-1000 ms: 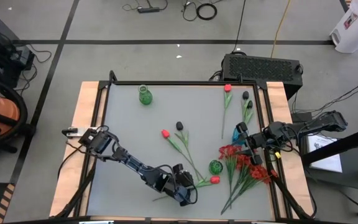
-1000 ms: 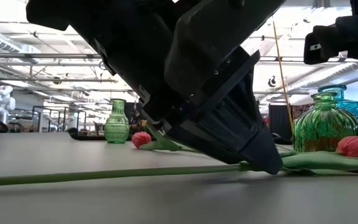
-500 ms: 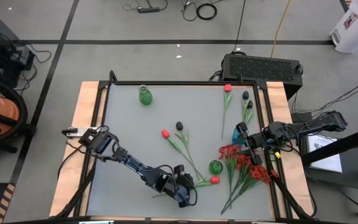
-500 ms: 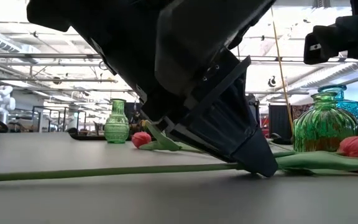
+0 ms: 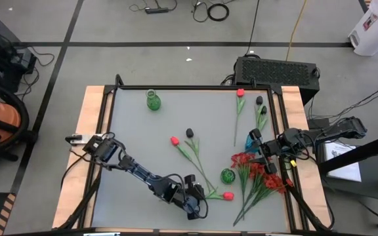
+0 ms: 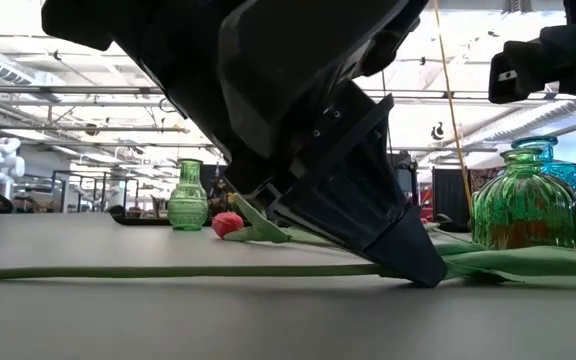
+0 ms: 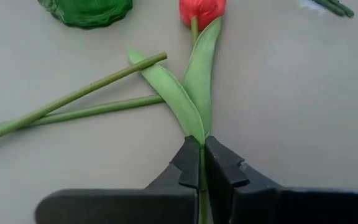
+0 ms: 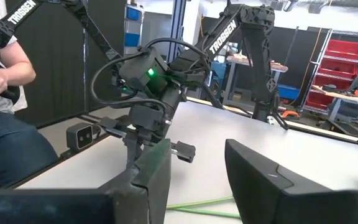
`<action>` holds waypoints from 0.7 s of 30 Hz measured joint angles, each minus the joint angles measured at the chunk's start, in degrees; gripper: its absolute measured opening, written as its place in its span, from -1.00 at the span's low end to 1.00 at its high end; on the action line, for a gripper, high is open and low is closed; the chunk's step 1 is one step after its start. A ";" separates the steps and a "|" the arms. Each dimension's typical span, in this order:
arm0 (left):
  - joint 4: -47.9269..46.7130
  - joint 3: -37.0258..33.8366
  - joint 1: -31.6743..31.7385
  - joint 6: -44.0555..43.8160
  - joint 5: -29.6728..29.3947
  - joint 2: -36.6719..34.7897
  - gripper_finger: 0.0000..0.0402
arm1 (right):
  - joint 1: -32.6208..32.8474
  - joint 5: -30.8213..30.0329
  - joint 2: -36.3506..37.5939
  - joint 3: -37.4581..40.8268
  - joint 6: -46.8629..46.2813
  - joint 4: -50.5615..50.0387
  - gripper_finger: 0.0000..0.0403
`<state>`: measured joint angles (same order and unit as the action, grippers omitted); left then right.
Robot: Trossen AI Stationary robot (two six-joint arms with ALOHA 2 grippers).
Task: Sort flowers into vase by color
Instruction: Put the bottom pink flower into the top green vase
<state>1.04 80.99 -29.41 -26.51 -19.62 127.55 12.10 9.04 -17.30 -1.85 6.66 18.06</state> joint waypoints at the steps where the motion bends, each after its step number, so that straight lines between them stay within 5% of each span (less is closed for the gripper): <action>1: 0.00 0.00 -0.02 0.30 0.00 0.00 -0.96 | 0.00 0.00 0.00 0.00 0.00 0.00 -0.29; 10: -0.11 -0.04 -0.12 3.09 -0.67 -1.92 -0.96 | 0.00 0.00 -0.02 0.00 -0.02 0.02 -0.29; 21: -2.27 -0.04 -1.52 11.70 -10.05 -10.26 -0.97 | 0.00 0.00 -0.02 0.00 -0.01 -0.29 -0.29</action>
<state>-1.23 80.95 -30.93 -14.81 -29.67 117.28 12.10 9.04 -17.32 -1.85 6.64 17.78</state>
